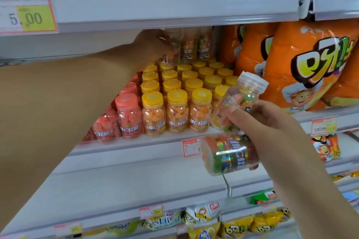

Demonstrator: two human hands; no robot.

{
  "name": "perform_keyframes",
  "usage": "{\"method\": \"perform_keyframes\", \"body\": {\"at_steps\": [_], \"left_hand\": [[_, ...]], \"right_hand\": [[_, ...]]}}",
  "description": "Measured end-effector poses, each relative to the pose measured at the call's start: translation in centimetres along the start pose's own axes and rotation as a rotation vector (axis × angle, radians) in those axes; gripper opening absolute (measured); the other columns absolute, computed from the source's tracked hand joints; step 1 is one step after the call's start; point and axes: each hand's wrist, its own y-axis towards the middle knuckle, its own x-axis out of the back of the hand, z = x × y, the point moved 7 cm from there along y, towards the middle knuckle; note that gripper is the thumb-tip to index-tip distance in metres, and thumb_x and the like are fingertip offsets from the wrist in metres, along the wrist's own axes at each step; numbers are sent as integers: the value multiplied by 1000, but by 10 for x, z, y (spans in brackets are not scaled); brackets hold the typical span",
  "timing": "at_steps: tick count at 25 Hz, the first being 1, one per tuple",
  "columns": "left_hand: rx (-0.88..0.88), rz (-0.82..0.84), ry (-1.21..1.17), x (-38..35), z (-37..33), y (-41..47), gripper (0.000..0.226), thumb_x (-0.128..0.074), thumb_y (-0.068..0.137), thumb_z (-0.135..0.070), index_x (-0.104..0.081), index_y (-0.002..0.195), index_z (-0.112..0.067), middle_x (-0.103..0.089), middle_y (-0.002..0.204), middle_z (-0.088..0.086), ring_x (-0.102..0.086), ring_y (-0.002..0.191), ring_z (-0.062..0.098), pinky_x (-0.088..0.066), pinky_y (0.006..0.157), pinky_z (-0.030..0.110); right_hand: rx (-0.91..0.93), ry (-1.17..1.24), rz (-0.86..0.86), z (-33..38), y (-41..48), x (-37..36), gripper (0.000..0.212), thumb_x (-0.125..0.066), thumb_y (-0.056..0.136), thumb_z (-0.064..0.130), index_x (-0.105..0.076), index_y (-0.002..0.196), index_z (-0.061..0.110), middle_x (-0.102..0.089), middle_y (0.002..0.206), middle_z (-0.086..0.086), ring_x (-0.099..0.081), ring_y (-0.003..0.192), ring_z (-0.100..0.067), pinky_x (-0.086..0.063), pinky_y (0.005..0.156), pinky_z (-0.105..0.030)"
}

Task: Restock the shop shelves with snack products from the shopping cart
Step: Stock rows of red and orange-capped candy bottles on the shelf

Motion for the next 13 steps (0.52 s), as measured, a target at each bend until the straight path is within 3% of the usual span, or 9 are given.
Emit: {"method": "perform_keyframes", "body": {"at_steps": [3, 6, 8, 13], "left_hand": [[-34, -45, 135, 3, -8, -2, 36, -83, 79, -16, -67, 112, -15, -71, 109, 6, -69, 102, 24, -59, 88, 39], [-50, -151, 330, 4, -10, -2, 44, -82, 79, -39, -70, 114, -16, -69, 105, 0, -66, 89, 14, -53, 76, 24], [-45, -199, 407, 7, -10, 0, 54, -80, 76, -50, -69, 116, -15, -68, 105, 0, -64, 92, 16, -47, 71, 23], [-6, -66, 454, 8, -4, 8, 69, -87, 73, -32, -56, 133, -15, -60, 122, 3, -58, 111, 21, -48, 84, 29]], "right_hand": [[5, -11, 2, 5, 2, -2, 26, -72, 78, 36, -67, 101, 24, -72, 80, 8, -65, 51, -4, -38, 35, -13], [13, -16, 12, 6, 5, -7, 28, -72, 77, 38, -67, 102, 26, -73, 83, 7, -64, 49, -2, -38, 35, -13], [5, 1, 32, 3, 5, -11, 27, -73, 76, 37, -67, 99, 25, -73, 83, 6, -62, 47, -3, -37, 34, -12], [-10, -52, 43, -8, 4, -11, 35, -70, 71, 47, -67, 98, 25, -74, 89, 6, -64, 51, -6, -38, 35, -16]]}}
